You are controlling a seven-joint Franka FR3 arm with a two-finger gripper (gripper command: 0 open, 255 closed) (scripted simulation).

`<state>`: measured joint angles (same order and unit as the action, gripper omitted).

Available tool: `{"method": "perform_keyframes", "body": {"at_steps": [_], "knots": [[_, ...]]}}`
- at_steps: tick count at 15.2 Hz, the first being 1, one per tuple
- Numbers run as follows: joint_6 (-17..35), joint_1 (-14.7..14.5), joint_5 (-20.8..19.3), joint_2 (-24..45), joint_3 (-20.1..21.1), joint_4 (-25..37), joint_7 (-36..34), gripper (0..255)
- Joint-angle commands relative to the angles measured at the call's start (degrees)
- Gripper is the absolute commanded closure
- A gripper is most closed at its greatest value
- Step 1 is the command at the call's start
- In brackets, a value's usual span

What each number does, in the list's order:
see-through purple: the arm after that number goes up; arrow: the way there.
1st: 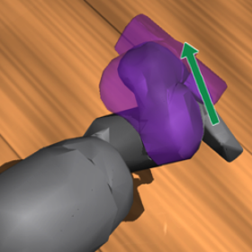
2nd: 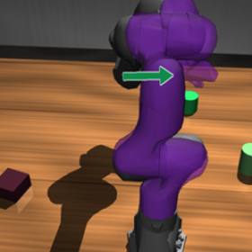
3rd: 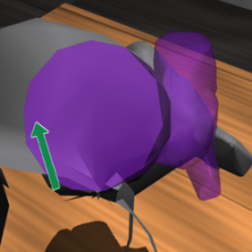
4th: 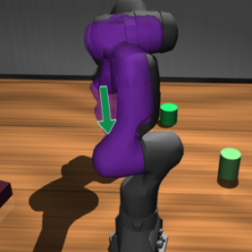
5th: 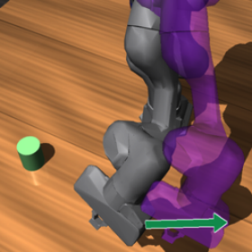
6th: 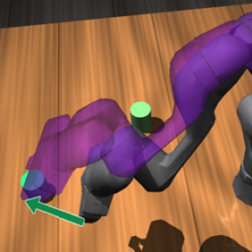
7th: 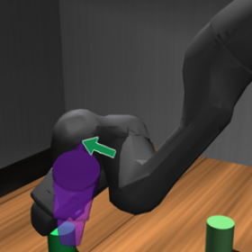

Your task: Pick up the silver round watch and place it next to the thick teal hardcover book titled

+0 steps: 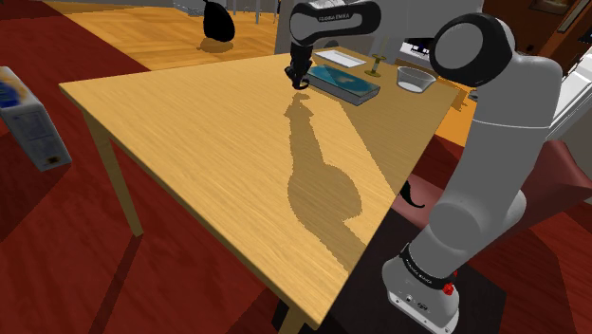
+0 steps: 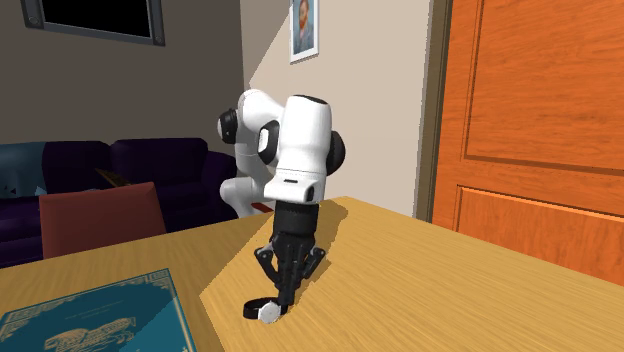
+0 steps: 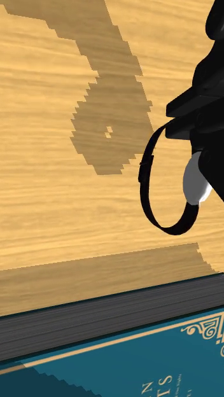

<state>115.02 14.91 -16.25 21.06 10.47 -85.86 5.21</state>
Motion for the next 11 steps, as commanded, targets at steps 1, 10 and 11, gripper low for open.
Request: {"method": "perform_keyframes", "body": {"at_steps": [1, 10, 11], "knots": [[0.1, 0.0, 0.0, 0.0, 0.0, -0.1, 0.0, 255], [0.1, 0.0, 0.0, 0.0, 0.0, -0.1, 0.0, 0], [-1.5, -0.1, 0.2, -0.6, 0.1, 0.9, 0.1, 0]]}}
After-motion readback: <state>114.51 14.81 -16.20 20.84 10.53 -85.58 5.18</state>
